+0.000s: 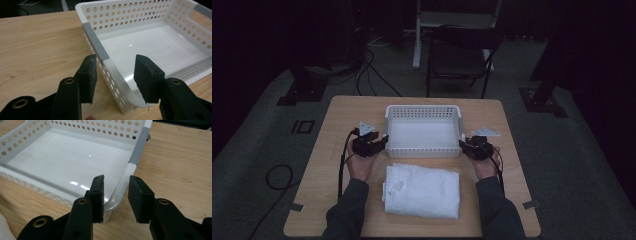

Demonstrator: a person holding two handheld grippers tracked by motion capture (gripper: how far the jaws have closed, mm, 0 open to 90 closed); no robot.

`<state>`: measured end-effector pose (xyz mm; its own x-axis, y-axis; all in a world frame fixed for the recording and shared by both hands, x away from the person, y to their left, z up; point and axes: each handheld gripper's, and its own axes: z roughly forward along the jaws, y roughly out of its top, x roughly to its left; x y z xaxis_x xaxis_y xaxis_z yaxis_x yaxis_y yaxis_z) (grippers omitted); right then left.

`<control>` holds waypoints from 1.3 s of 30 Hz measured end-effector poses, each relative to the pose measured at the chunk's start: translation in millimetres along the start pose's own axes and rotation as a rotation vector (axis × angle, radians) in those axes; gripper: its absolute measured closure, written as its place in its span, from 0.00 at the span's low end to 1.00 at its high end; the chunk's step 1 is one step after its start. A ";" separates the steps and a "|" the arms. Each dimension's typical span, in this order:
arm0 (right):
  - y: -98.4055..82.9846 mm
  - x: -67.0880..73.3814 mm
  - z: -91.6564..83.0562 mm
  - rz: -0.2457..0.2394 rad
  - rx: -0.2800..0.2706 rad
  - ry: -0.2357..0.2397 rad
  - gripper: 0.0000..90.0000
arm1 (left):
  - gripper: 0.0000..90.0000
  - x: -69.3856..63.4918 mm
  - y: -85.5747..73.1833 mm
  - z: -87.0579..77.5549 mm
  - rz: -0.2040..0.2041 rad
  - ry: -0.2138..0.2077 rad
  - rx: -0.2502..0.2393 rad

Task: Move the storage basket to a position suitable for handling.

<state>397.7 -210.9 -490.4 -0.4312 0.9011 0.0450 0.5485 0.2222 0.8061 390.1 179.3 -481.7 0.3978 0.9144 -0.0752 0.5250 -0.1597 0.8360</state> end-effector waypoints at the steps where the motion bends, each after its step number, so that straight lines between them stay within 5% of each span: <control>1: 0.2 0.7 0.2 0.000 0.001 0.001 0.73 | 0.58 0.1 -0.2 -0.4 -0.001 -0.001 -0.001; 11: 3.8 10.2 3.2 -0.055 0.009 0.015 0.74 | 0.54 1.8 -2.1 7.5 -0.037 0.037 0.055; 25: 2.7 7.8 -2.5 -0.062 0.020 0.033 0.78 | 0.67 -0.9 -13.4 6.0 -0.054 -0.013 0.110; 32: 2.7 8.0 -3.0 -0.068 0.024 0.035 0.78 | 0.65 -3.1 -17.8 0.6 -0.056 -0.018 0.104; 39: 0.9 11.9 -13.1 -0.079 0.003 0.000 0.69 | 0.50 -7.6 -22.4 -13.9 -0.042 0.031 0.060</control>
<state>383.6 -204.9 -481.4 -0.4734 0.8807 -0.0190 0.5145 0.2939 0.8056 364.9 181.1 -492.3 0.3520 0.9315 -0.0916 0.5849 -0.1425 0.7985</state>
